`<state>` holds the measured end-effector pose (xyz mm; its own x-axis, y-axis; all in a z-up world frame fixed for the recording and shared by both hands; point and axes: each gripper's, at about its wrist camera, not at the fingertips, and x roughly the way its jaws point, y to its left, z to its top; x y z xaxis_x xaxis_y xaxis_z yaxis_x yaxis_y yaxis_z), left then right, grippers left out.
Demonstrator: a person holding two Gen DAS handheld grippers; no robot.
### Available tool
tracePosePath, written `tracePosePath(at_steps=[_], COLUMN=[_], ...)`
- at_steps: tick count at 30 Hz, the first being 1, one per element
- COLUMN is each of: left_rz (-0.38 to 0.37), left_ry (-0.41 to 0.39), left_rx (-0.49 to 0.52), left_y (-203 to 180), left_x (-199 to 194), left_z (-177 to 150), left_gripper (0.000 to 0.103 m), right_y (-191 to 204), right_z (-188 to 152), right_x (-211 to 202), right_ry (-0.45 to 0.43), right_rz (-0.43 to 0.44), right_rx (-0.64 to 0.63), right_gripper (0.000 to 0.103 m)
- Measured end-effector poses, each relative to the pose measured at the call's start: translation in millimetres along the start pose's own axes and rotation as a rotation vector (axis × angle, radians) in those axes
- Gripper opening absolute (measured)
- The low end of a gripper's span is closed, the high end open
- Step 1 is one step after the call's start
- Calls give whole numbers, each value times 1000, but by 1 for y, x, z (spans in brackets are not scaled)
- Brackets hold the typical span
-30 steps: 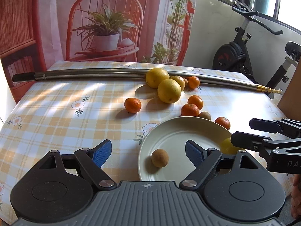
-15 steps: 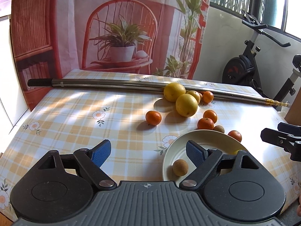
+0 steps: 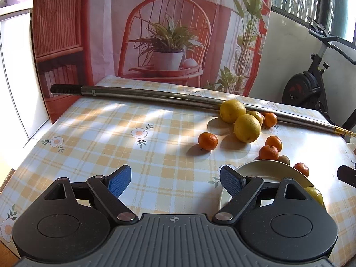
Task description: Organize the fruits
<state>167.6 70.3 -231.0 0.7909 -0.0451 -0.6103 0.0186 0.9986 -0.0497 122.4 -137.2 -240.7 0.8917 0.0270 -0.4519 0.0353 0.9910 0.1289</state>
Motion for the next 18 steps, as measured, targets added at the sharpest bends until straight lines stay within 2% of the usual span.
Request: tracePosePath(at_steps=[8,15,18], left_rz=[-8,-50,-50], left_ry=[-81,-3,7], left_rx=[42,4,10], left_y=[-2,0,-1], left_x=[-5,6,9], left_z=[4,10,11], left_gripper=[89,89,89], right_y=[-1,-3,-5], right_z=[-5,-4,-6], right_x=[3,7,7], right_ry=[7,1,-15], right_rz=[26,18,22], right_rx=[13,21,17], right_gripper=[103,103,103])
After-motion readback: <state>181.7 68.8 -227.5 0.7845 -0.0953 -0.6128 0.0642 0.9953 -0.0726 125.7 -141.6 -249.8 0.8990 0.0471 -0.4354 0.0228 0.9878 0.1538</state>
